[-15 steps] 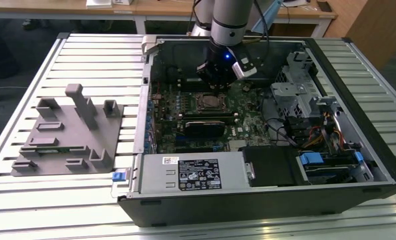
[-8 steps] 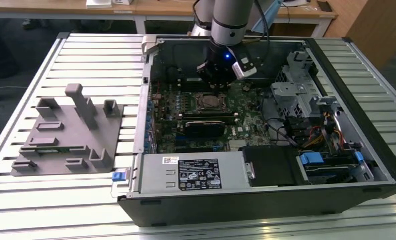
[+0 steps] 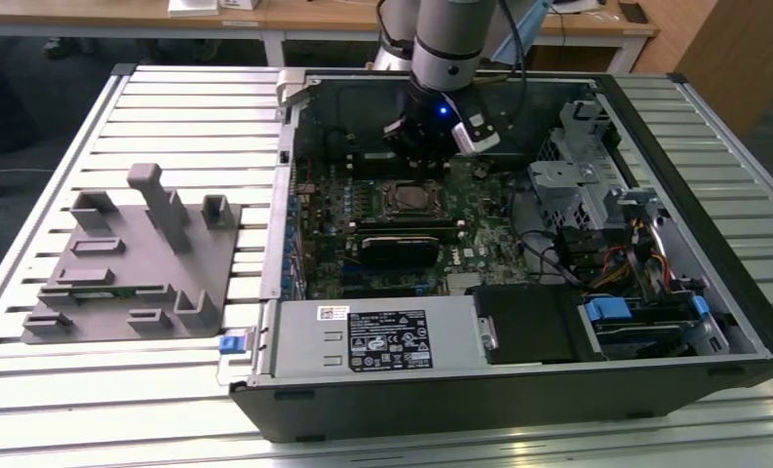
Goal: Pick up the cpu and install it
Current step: 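Install the first cpu locking lever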
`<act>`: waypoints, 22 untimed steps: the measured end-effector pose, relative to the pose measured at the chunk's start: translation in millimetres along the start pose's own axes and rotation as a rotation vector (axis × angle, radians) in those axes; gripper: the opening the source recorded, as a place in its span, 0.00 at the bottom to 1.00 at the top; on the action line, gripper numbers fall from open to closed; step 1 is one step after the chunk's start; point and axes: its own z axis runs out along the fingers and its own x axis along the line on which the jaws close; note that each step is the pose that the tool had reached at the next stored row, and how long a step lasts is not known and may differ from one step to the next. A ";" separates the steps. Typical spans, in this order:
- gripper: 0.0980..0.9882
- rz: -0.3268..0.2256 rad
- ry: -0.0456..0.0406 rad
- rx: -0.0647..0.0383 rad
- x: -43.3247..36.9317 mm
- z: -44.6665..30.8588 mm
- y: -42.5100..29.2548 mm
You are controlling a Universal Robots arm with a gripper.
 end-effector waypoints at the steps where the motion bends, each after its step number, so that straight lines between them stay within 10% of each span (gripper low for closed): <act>1: 0.01 0.000 0.0001 -0.001 0.1 -1.6 0.1; 22: 0.01 0.000 0.0004 -0.002 0.5 -12.1 -8.7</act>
